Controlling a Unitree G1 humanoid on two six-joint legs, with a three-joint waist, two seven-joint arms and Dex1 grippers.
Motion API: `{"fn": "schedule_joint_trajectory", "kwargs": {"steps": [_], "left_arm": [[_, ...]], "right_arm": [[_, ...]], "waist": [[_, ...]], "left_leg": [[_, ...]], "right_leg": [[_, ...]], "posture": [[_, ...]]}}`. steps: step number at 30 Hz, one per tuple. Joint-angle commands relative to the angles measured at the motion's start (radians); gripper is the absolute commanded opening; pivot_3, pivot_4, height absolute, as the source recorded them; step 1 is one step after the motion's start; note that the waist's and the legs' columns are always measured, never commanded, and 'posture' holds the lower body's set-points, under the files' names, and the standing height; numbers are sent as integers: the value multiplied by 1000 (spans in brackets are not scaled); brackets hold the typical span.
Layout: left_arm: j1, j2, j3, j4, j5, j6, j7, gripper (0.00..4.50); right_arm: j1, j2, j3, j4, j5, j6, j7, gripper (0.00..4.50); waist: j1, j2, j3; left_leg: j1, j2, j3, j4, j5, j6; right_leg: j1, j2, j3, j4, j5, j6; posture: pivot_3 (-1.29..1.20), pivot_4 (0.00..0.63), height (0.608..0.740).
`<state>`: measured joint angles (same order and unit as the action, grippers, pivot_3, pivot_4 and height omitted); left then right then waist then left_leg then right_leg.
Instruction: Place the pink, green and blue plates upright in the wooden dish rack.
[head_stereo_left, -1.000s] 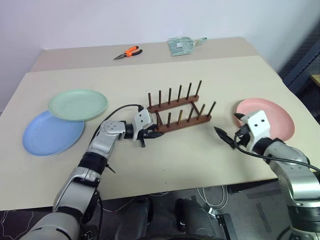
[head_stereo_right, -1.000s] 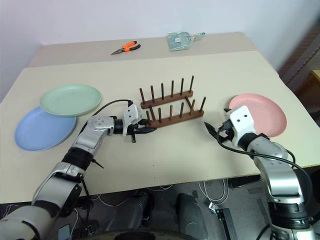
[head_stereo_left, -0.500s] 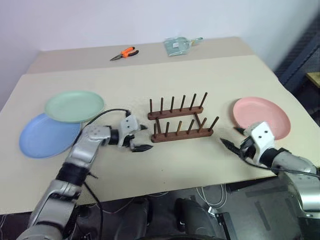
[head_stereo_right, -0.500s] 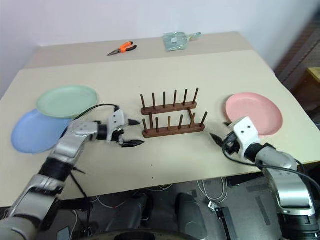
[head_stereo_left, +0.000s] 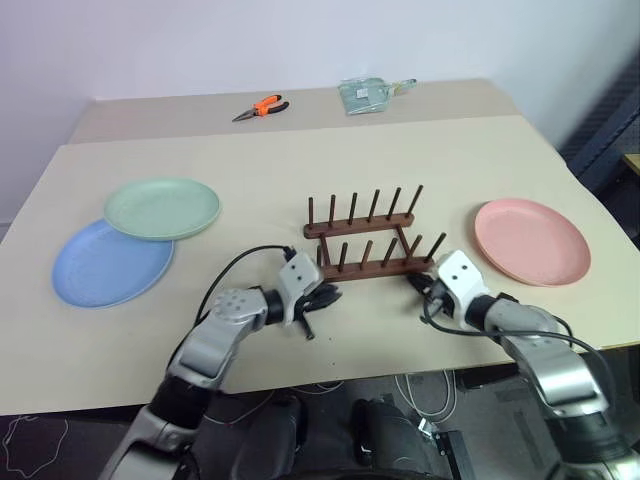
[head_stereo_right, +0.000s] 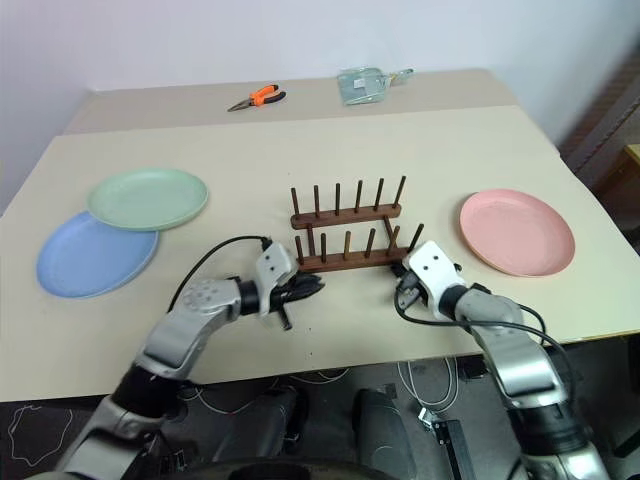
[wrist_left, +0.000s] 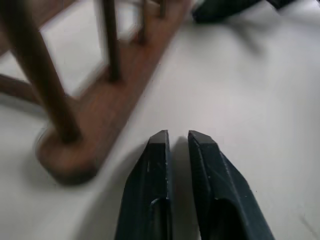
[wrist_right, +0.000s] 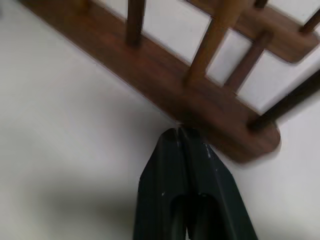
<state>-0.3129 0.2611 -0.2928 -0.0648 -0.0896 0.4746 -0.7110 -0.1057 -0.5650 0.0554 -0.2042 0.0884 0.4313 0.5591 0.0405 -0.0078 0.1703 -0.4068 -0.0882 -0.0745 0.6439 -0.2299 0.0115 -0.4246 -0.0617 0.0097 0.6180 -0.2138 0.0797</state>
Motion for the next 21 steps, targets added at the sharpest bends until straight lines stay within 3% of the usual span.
{"fn": "schedule_joint_trajectory", "kwargs": {"steps": [1,8,12,15,21], "left_arm": [[-45,-40,31,142,63,1,151,589],[-125,-65,46,285,77,-65,233,589],[-137,-53,54,315,72,-96,243,589],[-130,-45,58,311,74,-115,249,524],[-108,-38,71,259,41,-128,223,524]], "right_arm": [[-93,55,23,110,-68,-27,-92,0],[-242,125,15,314,-106,-74,-173,0],[-244,106,5,317,-98,-104,-149,0],[-204,48,-29,239,-88,-125,-107,864],[-52,-106,-184,-3,-52,-79,-43,3883]], "waist": [[-1,0,0],[-4,0,-2],[-4,0,-2],[-4,1,-2],[-6,1,-3]], "left_leg": [[0,0,0,1,0,0],[1,0,0,2,0,0],[1,0,0,2,0,0],[1,0,0,2,0,0],[0,0,0,1,-1,1]], "right_leg": [[1,0,0,1,0,0],[1,1,0,3,2,3],[1,1,0,3,2,4],[0,1,0,3,2,4],[0,1,0,2,2,4]], "posture": [[0,150,729],[0,150,729],[0,150,729],[0,150,729],[0,150,729]]}}
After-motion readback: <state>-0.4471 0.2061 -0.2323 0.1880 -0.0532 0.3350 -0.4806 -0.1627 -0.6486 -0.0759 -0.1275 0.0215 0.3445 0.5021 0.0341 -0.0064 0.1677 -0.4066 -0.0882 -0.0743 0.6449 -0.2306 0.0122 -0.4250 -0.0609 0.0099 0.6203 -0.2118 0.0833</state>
